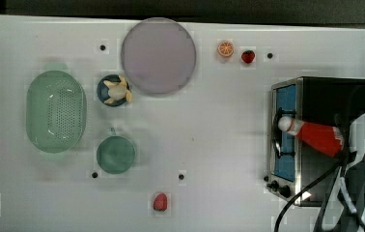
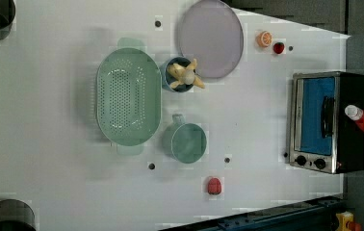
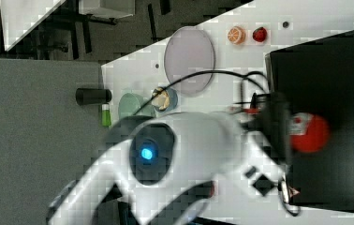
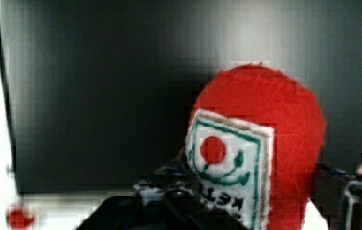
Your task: Pick Ketchup from oven and place it on table.
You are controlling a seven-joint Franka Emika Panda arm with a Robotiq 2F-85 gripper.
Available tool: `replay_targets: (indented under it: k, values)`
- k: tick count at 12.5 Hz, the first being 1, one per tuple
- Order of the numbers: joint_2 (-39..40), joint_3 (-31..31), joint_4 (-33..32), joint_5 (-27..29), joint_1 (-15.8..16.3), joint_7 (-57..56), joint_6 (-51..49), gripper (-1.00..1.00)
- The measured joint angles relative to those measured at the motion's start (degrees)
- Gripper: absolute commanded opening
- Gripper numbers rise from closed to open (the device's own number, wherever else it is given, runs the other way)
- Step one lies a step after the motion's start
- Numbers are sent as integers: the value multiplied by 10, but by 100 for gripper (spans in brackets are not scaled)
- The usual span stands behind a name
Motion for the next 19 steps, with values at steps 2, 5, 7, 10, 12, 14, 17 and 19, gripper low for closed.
replay_targets:
  k: [2, 5, 7, 10, 12, 14, 17, 19]
  values:
    - [-71, 47, 69, -5, 52, 0, -88, 26]
    - [-94, 118, 76, -12, 94, 0, -84, 26]
    - [-85, 146, 55, -12, 106, 0, -94, 26]
    - [-74, 218, 7, -77, 112, 0, -41, 26]
    - [-68, 255, -57, -113, 123, 0, 42, 26]
    - [-42, 256, -143, -100, 149, 0, 142, 26]
    - [5, 249, -257, -107, 156, 0, 239, 26]
    - [49, 246, -271, -75, 147, 0, 267, 26]
